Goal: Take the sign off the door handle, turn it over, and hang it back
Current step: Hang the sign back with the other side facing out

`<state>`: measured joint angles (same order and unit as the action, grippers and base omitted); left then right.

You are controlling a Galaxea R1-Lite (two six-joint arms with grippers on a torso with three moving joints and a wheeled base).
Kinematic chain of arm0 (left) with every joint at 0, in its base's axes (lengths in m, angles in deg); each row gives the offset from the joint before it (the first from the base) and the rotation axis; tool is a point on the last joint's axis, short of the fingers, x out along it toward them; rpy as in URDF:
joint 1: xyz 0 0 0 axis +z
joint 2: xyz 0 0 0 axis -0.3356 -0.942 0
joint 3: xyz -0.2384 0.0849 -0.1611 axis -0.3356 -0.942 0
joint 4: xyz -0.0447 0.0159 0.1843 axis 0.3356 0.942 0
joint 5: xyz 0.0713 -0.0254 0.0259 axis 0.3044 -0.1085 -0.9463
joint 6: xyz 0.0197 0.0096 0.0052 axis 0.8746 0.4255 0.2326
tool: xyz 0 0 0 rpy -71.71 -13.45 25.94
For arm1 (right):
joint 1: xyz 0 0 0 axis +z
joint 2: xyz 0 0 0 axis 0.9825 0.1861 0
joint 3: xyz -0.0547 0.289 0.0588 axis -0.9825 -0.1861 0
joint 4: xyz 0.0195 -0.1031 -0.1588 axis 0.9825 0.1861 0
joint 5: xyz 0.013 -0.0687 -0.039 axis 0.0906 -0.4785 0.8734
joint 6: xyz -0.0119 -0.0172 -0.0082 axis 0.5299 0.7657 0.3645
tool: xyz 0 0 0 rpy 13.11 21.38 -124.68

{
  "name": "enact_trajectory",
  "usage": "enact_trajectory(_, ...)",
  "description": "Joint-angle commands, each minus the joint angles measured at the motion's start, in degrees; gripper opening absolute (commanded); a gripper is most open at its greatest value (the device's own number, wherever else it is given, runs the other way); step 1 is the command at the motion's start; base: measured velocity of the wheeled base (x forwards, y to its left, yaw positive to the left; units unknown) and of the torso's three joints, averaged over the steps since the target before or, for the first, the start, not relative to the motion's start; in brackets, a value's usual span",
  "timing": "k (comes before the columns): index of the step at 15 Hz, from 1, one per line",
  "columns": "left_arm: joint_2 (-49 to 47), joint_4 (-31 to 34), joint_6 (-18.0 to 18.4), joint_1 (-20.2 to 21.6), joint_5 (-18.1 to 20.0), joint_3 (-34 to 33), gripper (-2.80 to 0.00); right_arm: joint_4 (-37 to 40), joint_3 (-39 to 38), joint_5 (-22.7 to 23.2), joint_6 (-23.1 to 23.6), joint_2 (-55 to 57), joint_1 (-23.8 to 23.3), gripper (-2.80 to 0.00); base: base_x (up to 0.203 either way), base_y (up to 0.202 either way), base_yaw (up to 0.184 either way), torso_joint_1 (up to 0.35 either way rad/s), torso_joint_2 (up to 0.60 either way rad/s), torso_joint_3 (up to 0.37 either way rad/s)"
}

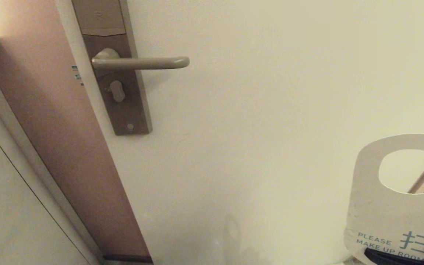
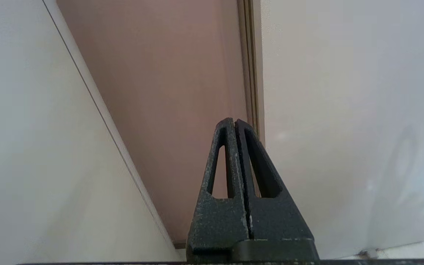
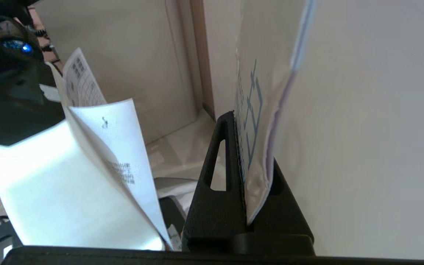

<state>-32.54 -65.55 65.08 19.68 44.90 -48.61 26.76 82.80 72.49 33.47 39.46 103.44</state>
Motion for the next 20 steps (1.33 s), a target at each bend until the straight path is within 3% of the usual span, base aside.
enact_trajectory(1,0.1,-0.1,-0.6,0.0,-0.1,0.0,-2.8,-0.2,-0.5,0.2,-0.1,-0.4,0.1,-2.8,0.0,0.0,0.0,0.0,0.0,0.0)
enact_trajectory(4,0.1,-0.1,-1.7,0.0,-0.4,0.0,-2.8,-0.2,0.0,0.2,-0.1,-0.3,0.0,-2.8,0.0,0.0,0.0,0.0,0.0,0.0)
enact_trajectory(8,0.1,-0.4,-6.3,0.0,-0.7,0.0,-2.8,-0.2,0.4,0.1,-0.1,-0.2,0.0,-2.8,0.0,0.0,0.0,0.0,0.0,0.0)
enact_trajectory(15,0.1,-0.4,-6.3,0.0,-0.7,0.0,-2.8,-0.3,3.8,0.1,-0.1,3.4,0.1,-2.8,0.0,0.0,0.0,0.0,0.0,0.0)
enact_trajectory(20,0.1,-0.4,-6.3,0.0,-0.7,0.0,-2.8,-0.4,11.1,-0.2,-0.1,9.1,0.1,-2.8,0.0,0.0,0.0,0.0,0.0,0.0)
